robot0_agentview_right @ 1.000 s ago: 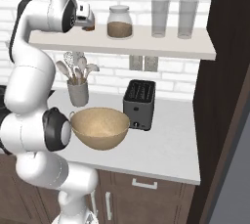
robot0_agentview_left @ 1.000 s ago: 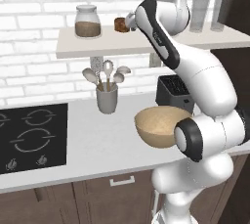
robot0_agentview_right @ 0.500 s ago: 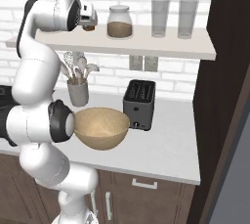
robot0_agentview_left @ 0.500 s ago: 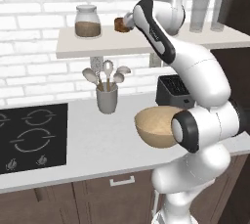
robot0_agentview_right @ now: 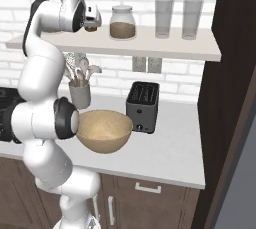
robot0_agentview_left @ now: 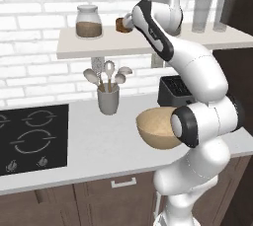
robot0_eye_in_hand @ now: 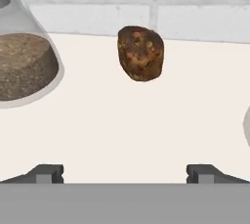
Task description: Open the cabinet, pick up the bread from the cabinet and place it in the basket. Then move the basket to the dining counter.
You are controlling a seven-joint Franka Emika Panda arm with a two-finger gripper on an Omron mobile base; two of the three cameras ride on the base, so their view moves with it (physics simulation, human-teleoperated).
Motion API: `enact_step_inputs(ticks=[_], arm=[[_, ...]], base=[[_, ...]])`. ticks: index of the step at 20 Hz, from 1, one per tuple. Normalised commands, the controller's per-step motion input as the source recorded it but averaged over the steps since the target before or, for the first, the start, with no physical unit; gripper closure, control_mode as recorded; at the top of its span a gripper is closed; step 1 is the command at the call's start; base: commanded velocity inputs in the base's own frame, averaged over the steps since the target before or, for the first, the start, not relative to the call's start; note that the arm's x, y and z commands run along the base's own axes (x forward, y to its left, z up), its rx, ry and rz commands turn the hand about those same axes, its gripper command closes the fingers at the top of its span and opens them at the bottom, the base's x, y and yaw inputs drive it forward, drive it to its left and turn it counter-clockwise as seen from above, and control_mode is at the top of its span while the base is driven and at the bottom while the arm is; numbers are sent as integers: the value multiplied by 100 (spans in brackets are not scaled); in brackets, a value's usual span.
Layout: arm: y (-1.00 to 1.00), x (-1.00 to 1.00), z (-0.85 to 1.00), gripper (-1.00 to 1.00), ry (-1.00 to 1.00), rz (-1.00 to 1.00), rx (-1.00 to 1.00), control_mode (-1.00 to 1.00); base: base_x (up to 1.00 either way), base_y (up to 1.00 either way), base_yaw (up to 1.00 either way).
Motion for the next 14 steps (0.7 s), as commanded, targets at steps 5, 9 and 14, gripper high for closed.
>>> enact_step_inputs(ticks=[5, 9, 14], arm=[[4, 29, -4, -100, 0, 0, 0, -100], [4, 32, -6, -100, 0, 0, 0, -100], [2, 29, 0, -100, 0, 1, 0, -100]], base=[[0, 0, 0], [0, 0, 0], [0, 0, 0]])
